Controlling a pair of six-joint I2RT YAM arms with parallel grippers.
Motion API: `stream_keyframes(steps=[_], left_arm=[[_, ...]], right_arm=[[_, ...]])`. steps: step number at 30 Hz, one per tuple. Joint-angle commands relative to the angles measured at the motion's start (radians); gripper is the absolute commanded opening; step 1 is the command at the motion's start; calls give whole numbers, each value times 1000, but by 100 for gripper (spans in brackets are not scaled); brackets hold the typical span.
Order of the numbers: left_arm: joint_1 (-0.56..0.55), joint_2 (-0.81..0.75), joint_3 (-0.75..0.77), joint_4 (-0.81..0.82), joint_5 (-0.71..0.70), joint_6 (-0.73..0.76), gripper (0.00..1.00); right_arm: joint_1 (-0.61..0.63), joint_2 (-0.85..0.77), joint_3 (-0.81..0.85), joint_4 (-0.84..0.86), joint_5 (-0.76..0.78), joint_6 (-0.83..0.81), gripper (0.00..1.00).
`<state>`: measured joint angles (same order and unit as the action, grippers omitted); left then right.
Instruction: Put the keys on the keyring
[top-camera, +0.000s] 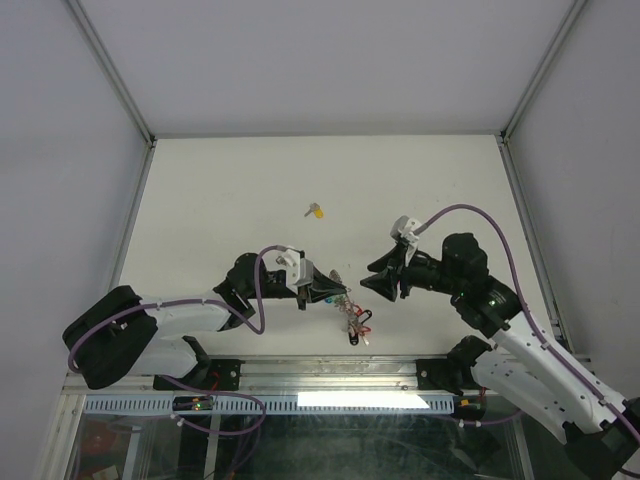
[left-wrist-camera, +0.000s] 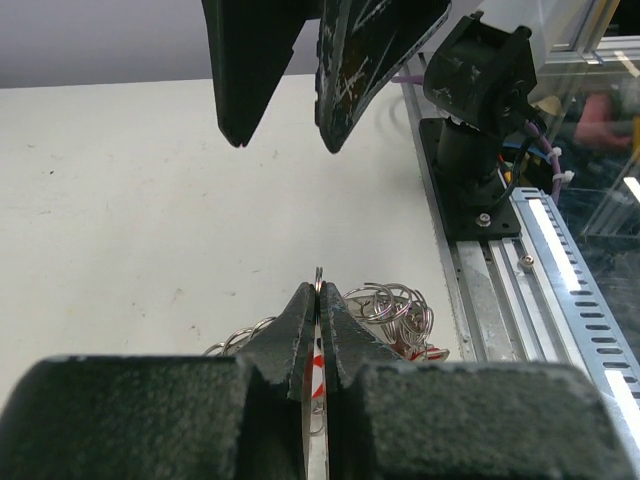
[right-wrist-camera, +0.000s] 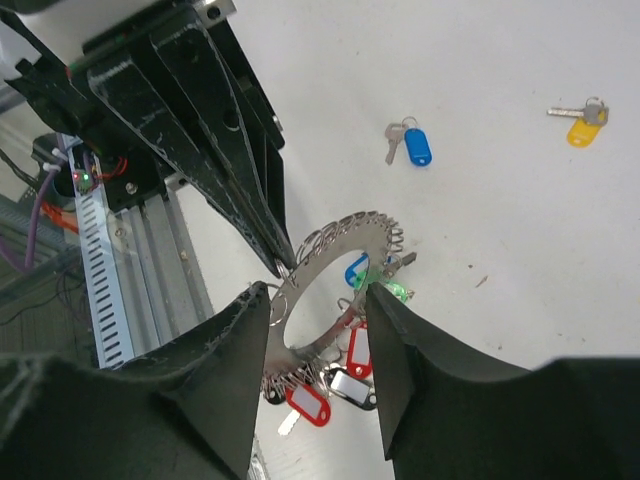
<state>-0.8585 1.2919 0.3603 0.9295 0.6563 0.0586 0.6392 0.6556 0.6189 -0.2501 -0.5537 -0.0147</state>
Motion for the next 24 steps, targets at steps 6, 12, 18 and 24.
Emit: stream_keyframes(steps=[6, 12, 18, 24], left_arm=[[-7, -45, 37, -13, 43, 77, 0], [-7, -38, 39, -11, 61, 95, 0], [-7, -41, 36, -12, 49, 88, 0], [-7, -48, 24, -4, 15, 72, 0]], right_arm=[[64, -12, 15, -35, -7, -190, 45], [143, 15, 1, -41, 16, -368, 40], [243, 22, -24, -61, 91, -447, 39], [412, -36, -90, -11, 271, -510, 34]])
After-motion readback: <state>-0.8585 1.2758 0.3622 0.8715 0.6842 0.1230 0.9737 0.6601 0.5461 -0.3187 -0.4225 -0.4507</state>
